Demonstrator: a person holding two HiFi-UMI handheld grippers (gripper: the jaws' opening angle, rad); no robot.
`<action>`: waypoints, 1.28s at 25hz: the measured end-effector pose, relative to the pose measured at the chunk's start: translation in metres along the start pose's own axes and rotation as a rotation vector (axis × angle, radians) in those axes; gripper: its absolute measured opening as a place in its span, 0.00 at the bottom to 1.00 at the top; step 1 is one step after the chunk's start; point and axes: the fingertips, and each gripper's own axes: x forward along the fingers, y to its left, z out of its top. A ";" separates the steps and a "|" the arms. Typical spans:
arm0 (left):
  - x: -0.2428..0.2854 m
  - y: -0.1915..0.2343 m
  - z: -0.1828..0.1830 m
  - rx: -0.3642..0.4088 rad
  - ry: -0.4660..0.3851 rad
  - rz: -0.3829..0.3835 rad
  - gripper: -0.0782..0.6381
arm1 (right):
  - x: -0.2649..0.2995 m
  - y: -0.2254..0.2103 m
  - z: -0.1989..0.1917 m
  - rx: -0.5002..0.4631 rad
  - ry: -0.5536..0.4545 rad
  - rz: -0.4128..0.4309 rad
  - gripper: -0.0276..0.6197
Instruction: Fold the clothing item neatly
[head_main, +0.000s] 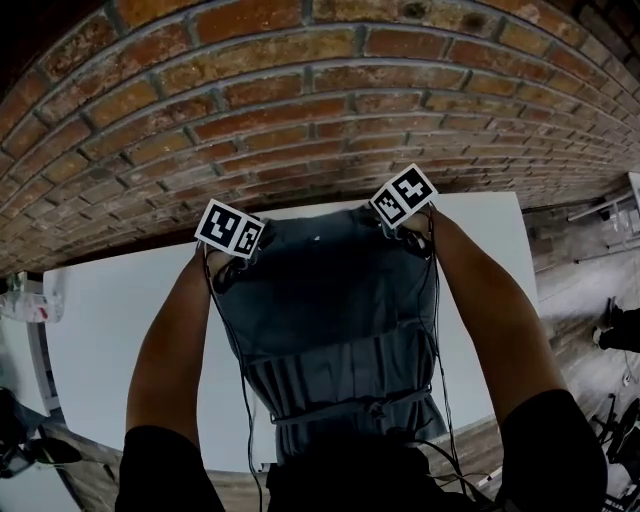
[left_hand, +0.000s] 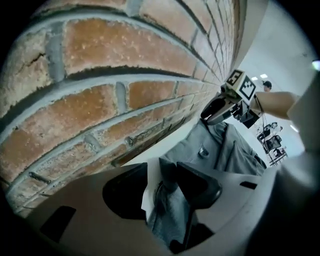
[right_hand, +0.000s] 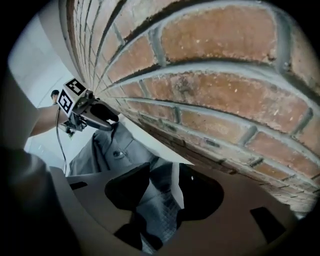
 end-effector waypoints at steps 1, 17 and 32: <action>0.004 0.002 -0.003 -0.001 0.024 0.005 0.35 | 0.004 0.001 -0.001 -0.009 0.023 0.008 0.32; -0.034 -0.033 0.013 0.068 -0.127 -0.043 0.13 | -0.041 0.048 0.016 -0.192 -0.242 0.007 0.07; -0.130 -0.140 -0.030 0.565 -0.367 0.039 0.13 | -0.145 0.152 -0.044 -0.505 -0.427 0.099 0.07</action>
